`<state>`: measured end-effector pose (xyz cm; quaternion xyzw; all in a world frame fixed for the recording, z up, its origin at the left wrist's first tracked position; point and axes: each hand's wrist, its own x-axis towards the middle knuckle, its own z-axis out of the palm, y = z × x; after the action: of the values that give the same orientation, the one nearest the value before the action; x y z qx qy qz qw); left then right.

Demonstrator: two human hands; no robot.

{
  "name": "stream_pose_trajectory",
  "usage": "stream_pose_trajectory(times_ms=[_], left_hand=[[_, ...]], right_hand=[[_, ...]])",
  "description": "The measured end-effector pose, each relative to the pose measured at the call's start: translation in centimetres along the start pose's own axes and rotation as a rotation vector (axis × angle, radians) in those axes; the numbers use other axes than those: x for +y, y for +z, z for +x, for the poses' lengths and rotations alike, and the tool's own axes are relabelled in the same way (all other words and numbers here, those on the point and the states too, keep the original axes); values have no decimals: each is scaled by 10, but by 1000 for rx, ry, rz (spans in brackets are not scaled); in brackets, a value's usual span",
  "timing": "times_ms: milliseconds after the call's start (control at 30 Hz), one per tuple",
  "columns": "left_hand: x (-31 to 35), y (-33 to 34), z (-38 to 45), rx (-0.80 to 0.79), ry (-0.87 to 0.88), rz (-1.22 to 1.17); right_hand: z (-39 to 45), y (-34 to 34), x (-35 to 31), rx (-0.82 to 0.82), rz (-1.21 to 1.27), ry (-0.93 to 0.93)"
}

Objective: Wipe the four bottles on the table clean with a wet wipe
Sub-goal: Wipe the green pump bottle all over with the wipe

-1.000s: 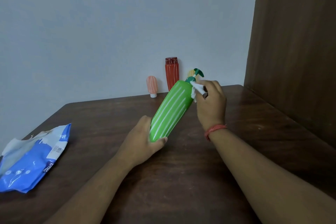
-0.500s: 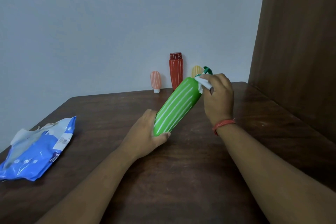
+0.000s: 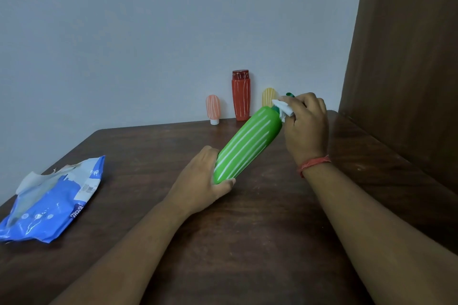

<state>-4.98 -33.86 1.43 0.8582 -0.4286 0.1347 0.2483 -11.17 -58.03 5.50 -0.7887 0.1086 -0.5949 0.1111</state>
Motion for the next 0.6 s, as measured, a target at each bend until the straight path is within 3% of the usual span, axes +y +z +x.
stream_pose_trajectory(times_ms=[167, 433, 600], left_hand=[[2, 0, 0, 9, 3, 8], [-5, -1, -1, -12, -86, -148], [-13, -4, -3, -119, -179, -394]], right_hand=[[0, 3, 1, -67, -1, -86], [-21, 8, -18, -75, 295, 112], [-23, 9, -28, -73, 592, 378]])
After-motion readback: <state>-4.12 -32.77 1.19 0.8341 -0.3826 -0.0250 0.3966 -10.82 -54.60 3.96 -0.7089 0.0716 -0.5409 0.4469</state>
